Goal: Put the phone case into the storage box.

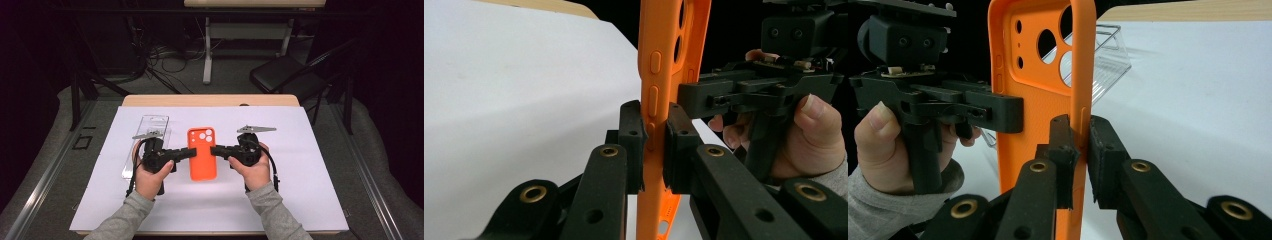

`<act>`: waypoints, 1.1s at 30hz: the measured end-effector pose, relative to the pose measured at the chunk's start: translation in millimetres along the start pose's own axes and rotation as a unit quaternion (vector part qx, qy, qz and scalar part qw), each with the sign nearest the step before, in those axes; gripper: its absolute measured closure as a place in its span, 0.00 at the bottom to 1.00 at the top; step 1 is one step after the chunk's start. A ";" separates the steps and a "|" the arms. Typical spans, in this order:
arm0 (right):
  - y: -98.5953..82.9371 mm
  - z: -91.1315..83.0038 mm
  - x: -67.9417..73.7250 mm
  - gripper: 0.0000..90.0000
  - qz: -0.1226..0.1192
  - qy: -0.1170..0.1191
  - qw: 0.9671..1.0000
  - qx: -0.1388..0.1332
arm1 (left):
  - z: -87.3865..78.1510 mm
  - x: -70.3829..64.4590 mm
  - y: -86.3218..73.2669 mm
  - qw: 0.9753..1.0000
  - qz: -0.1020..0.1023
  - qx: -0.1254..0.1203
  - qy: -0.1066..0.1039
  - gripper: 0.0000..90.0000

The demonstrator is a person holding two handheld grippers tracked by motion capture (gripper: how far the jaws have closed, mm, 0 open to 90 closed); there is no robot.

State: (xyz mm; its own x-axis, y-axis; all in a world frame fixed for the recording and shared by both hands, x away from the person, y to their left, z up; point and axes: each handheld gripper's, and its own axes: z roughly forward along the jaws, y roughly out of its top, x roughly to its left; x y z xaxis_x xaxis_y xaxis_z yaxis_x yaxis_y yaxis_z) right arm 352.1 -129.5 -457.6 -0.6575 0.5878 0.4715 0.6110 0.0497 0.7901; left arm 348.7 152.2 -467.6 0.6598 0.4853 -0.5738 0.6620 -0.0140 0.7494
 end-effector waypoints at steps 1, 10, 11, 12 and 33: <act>-0.1 0.0 -0.1 0.91 0.002 0.001 1.000 0.000 | 0.1 0.0 -0.1 1.000 0.000 0.000 0.000 0.90; -1.0 0.6 -1.9 0.92 0.007 0.003 1.000 0.001 | 0.7 0.6 -0.4 1.000 0.000 0.002 0.001 0.90; -1.1 0.6 -1.9 0.92 0.007 0.003 1.000 0.001 | 0.8 0.7 -0.4 1.000 -0.001 0.002 0.001 0.90; -1.1 0.6 -1.9 0.92 0.007 0.003 1.000 0.001 | 0.8 0.8 -0.5 1.000 -0.001 0.002 0.000 0.90; -0.9 -0.3 -1.3 0.92 0.004 0.002 1.000 -0.002 | 1.1 2.1 -0.1 1.000 -0.005 0.003 -0.004 0.90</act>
State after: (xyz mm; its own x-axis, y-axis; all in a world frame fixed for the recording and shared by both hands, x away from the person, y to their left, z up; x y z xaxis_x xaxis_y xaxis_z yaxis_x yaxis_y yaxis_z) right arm 352.3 -130.5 -458.9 -0.6537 0.5853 0.4798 0.6153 0.0419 0.7872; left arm 350.5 152.3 -469.2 0.6566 0.4781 -0.5833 0.6704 -0.0156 0.7419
